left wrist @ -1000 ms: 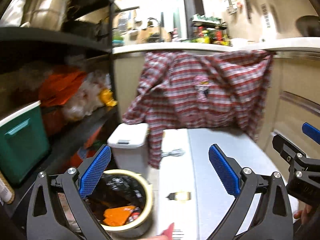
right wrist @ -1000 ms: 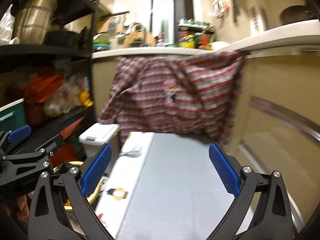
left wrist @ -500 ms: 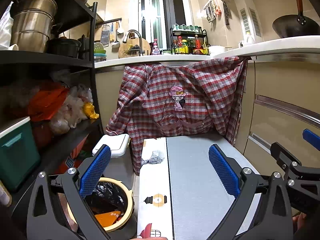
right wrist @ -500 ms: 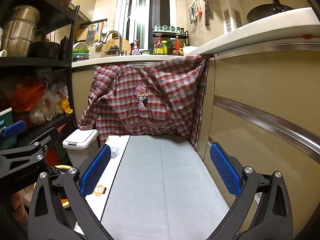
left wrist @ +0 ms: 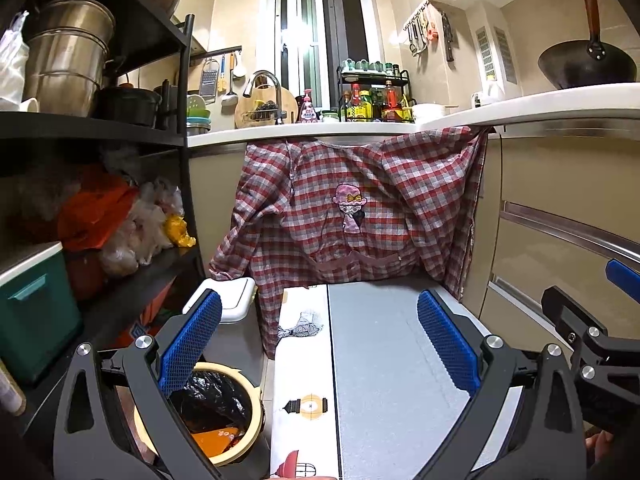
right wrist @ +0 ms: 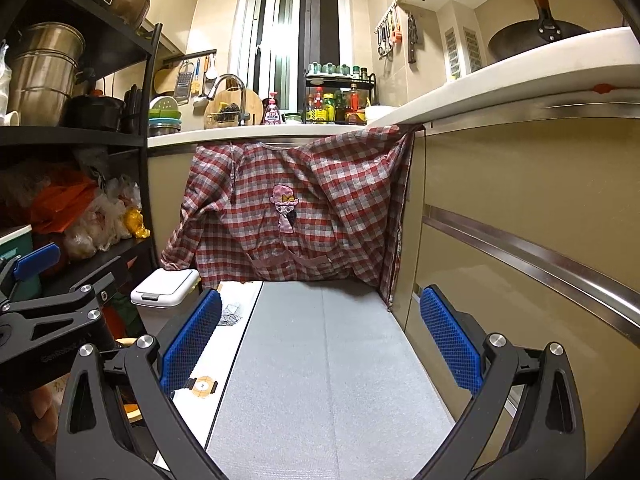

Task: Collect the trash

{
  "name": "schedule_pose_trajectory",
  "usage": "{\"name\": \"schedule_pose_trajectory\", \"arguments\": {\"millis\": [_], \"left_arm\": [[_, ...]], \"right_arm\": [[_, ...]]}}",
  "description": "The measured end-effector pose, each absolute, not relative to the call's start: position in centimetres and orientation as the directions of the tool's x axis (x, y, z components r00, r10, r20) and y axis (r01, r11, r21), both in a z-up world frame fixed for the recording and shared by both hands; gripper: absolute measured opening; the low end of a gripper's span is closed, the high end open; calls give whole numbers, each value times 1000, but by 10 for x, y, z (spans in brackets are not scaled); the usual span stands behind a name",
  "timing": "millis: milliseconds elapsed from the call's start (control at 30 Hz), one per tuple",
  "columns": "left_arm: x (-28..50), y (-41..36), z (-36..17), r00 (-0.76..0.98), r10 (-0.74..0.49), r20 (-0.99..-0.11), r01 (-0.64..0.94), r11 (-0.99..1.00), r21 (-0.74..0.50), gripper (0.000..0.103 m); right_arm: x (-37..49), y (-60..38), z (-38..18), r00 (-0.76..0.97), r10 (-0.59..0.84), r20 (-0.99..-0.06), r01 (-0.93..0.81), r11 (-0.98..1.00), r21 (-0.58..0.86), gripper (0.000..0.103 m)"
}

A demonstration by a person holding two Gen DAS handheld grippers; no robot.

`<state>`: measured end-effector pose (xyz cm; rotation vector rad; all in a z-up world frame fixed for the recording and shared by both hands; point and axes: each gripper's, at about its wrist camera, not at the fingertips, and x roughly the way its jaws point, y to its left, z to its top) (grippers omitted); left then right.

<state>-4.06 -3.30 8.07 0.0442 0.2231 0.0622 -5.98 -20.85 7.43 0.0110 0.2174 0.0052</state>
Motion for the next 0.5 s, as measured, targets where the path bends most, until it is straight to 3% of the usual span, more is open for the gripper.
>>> {"name": "schedule_pose_trajectory", "arguments": {"millis": [500], "left_arm": [[-48,-40,87,978,65,-196,-55,997,57,95]], "right_arm": [[-70,-211,82,980,8,-200,-7,1000,9,98]]}}
